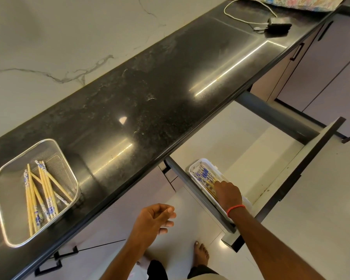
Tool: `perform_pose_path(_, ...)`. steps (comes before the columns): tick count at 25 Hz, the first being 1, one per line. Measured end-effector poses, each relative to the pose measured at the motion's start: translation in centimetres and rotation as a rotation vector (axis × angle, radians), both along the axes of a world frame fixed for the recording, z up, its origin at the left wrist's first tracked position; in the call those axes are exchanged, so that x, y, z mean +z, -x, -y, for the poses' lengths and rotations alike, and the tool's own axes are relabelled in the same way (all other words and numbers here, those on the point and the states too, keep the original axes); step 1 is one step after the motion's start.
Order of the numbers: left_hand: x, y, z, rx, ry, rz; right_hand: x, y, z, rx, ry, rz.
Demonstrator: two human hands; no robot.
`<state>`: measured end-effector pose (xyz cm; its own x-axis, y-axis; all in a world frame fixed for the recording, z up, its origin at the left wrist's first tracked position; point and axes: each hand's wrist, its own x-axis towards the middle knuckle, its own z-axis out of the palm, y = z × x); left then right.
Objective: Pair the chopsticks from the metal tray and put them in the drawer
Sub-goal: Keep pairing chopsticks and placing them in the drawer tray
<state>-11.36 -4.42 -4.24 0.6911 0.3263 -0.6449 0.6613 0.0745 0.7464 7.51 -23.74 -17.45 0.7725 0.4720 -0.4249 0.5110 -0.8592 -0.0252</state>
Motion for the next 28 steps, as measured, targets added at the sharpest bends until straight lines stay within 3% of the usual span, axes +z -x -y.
perform_pose_path(7, -0.3, 0.7, 0.0, 0.01, 0.015, -0.035, 0.3, 0.1, 1.2, -0.073, -0.036, -0.002)
perform_pose_path(11, -0.3, 0.8, 0.1, 0.013, 0.015, -0.032, 0.3, 0.8, 1.3, -0.011, -0.13, -0.011)
perform_pose_path(28, 0.1, 0.6, 0.6, 0.01, 0.009, 0.059, 1.4, 1.3, 3.7, -0.094, 0.034, -0.083)
